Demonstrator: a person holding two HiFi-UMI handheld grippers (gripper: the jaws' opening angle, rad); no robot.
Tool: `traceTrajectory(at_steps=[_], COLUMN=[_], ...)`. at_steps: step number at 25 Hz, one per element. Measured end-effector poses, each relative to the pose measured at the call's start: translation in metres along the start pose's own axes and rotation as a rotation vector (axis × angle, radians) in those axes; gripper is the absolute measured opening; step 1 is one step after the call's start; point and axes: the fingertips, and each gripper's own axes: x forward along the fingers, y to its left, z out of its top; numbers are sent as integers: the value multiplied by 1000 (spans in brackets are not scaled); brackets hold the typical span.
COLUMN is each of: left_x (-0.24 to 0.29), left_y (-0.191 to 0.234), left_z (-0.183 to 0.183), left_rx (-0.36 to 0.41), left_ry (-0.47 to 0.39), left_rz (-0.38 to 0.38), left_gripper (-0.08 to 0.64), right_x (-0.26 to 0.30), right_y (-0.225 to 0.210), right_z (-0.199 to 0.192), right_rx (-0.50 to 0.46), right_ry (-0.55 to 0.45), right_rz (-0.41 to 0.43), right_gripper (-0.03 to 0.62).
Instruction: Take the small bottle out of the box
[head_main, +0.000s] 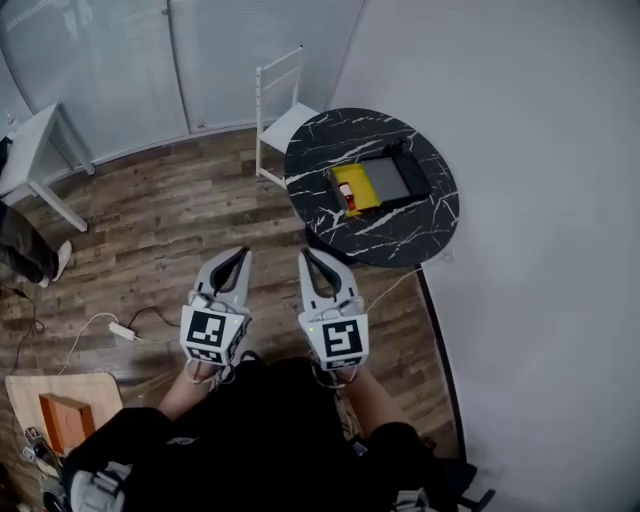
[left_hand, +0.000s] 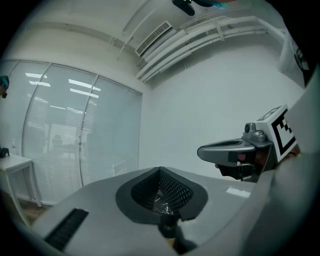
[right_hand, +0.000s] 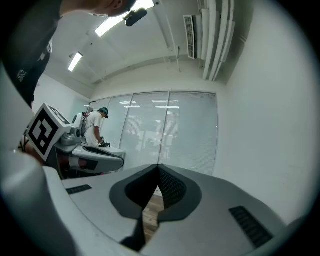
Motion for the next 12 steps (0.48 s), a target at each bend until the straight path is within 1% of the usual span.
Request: traceTrajectory(at_steps=[5, 7, 9, 12], left_x=[34, 49, 69, 106], left_y=[8, 8, 9, 16], left_z=[-16, -21, -24, -25], left_rx=[-37, -45, -43, -26], left_ry=[27, 43, 55, 68], left_rz=[-46, -65, -79, -85], left_gripper=[-2, -2, -2, -2], right_x=[23, 30, 40, 63], right_y=[-12, -21, -37, -70], right_z=[-14, -21, -28, -34], right_rx=[-18, -8, 16, 34], right_ry=[47, 69, 85, 80], right_rz=[-14, -17, -16, -22], right_gripper=[-5, -5, -5, -5])
